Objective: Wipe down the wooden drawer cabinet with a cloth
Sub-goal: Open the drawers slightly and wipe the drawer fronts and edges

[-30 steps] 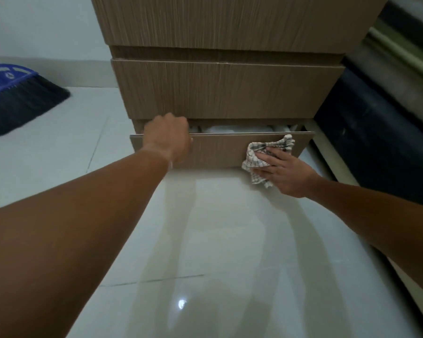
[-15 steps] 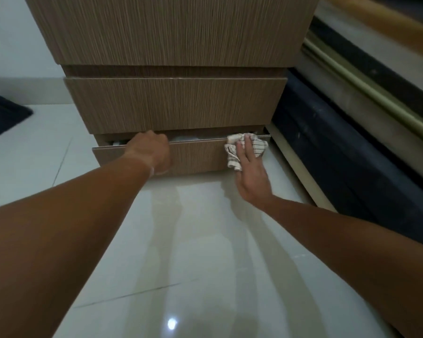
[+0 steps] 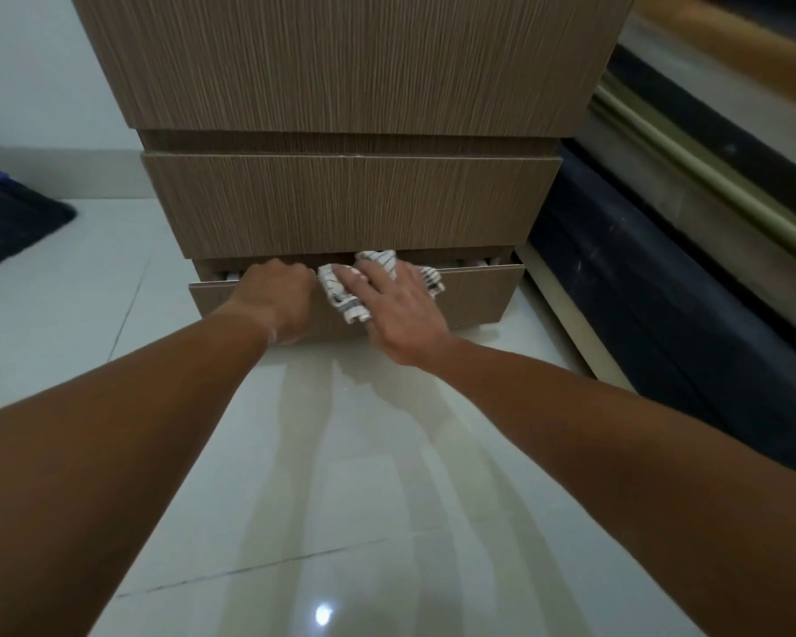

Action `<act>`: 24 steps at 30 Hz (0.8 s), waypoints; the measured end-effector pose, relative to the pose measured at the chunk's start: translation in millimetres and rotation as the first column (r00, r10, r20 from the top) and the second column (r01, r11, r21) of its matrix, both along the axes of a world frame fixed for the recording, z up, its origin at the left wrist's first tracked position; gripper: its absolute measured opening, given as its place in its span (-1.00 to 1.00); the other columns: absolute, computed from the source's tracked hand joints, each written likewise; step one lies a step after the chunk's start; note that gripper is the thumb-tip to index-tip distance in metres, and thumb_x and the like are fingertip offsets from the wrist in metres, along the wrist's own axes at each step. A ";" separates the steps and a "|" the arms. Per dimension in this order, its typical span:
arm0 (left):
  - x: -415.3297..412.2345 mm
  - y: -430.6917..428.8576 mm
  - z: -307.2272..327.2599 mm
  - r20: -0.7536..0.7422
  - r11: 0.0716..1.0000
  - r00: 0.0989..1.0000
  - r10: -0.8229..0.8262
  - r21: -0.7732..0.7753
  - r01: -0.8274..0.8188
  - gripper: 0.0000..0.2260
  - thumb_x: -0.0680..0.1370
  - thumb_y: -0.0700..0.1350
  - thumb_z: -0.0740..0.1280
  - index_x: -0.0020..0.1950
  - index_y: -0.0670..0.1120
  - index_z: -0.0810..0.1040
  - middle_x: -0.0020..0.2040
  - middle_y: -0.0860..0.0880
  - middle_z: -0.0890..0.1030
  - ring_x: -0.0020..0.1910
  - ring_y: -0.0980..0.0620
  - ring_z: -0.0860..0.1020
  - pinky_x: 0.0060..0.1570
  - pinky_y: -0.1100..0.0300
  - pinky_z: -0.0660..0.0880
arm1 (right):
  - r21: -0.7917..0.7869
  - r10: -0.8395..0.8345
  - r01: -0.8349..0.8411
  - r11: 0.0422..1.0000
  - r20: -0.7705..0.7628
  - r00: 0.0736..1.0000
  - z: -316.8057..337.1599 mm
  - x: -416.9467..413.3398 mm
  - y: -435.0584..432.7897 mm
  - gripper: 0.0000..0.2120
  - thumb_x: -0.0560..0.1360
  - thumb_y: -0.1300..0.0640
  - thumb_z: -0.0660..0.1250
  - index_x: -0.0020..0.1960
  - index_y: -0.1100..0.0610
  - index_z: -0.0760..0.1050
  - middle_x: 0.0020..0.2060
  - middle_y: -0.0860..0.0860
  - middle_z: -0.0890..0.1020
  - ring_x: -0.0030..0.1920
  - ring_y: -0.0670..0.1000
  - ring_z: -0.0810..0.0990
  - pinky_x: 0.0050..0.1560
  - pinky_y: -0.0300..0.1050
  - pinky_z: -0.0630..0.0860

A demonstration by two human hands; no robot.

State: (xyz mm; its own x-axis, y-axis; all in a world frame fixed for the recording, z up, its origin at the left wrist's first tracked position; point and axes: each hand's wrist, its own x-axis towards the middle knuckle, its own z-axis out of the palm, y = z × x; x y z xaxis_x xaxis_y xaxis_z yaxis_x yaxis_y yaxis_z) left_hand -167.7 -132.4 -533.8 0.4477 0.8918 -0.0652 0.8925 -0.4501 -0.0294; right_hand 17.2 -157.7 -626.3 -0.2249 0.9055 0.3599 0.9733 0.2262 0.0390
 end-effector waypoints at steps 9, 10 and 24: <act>9.9 -1.4 -11.3 -0.058 0.999 0.998 0.012 0.054 -0.009 -0.55 0.62 -0.21 0.24 0.51 -0.19 0.32 0.34 -0.20 0.52 0.31 -0.19 0.50 0.24 0.01 0.39 | -0.015 -0.423 0.428 0.904 -0.175 0.889 -6.6 124.6 -30.2 -0.49 0.54 0.04 0.10 0.49 0.06 0.32 0.37 0.13 0.41 0.30 0.27 0.38 0.29 0.20 0.38; 10.3 -0.6 -12.4 -0.060 0.999 0.998 0.012 0.046 -0.009 -0.53 0.62 -0.20 0.23 0.54 -0.19 0.28 0.37 -0.19 0.49 0.33 -0.19 0.48 0.27 0.01 0.38 | -0.009 -0.463 0.476 0.879 -0.250 0.850 -7.2 131.5 -32.4 -0.51 0.55 0.06 0.09 0.47 0.09 0.33 0.38 0.15 0.41 0.32 0.28 0.38 0.30 0.21 0.38; 12.3 -7.9 0.6 -0.066 0.999 0.997 0.032 0.018 -0.031 -0.72 0.58 -0.13 0.32 0.28 -0.14 0.50 0.16 -0.14 0.58 0.14 -0.15 0.57 0.05 0.01 0.47 | -0.439 -0.455 0.622 0.648 -0.878 -0.146 16.3 24.8 -13.5 -0.63 0.67 0.09 0.09 0.44 0.12 0.36 0.32 0.15 0.51 0.29 0.22 0.51 0.31 0.22 0.47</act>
State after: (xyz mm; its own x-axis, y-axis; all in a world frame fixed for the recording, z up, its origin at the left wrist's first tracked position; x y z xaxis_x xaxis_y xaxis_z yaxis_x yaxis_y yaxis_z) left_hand -155.4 -140.3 -533.2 0.4144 0.9067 -0.0786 0.9021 -0.4206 -0.0965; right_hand 42.0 -171.3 -610.0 0.8728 0.4698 -0.1321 0.0290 -0.3201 -0.9469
